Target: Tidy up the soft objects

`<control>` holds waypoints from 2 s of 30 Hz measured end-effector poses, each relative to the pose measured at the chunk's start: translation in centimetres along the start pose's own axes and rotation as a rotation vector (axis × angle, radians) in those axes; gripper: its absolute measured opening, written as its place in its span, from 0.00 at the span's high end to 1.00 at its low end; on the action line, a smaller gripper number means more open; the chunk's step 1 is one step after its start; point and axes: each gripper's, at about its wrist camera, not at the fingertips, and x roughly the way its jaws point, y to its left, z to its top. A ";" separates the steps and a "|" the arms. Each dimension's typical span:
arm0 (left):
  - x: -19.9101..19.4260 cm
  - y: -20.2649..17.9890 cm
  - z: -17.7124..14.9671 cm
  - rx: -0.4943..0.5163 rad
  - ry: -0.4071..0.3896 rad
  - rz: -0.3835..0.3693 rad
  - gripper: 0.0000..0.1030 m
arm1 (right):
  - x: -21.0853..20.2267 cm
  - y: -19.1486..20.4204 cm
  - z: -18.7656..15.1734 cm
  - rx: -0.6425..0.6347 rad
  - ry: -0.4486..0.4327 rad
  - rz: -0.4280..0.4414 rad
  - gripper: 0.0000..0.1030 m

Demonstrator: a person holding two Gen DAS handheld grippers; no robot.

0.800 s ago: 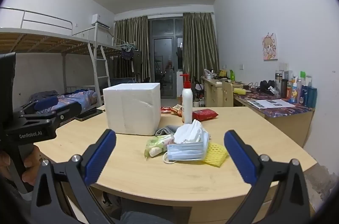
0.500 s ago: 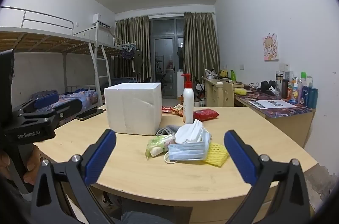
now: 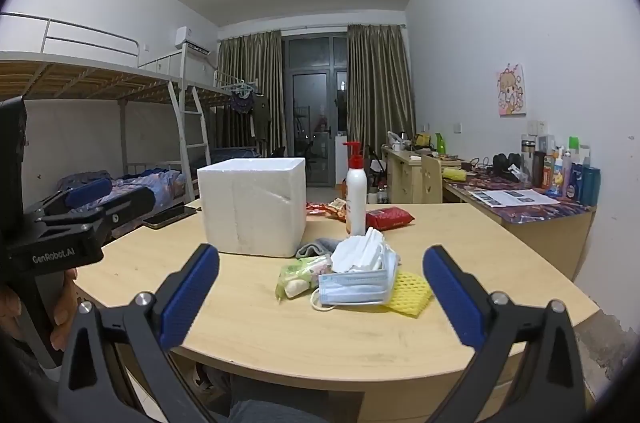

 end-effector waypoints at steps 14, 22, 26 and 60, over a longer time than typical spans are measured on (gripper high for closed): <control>-0.2 0.1 -0.2 0.011 0.006 0.001 0.00 | -0.3 0.1 0.1 0.004 -0.007 0.011 0.00; -0.2 0.1 -0.2 0.008 0.005 0.001 0.00 | -0.2 0.1 0.1 0.002 -0.011 0.010 0.00; -0.3 0.1 -0.2 0.006 0.002 0.002 0.00 | -0.3 0.1 0.1 0.005 -0.014 0.008 0.00; -0.6 0.3 0.1 0.014 0.002 0.000 0.00 | -0.3 -0.3 0.1 0.025 -0.009 0.008 0.00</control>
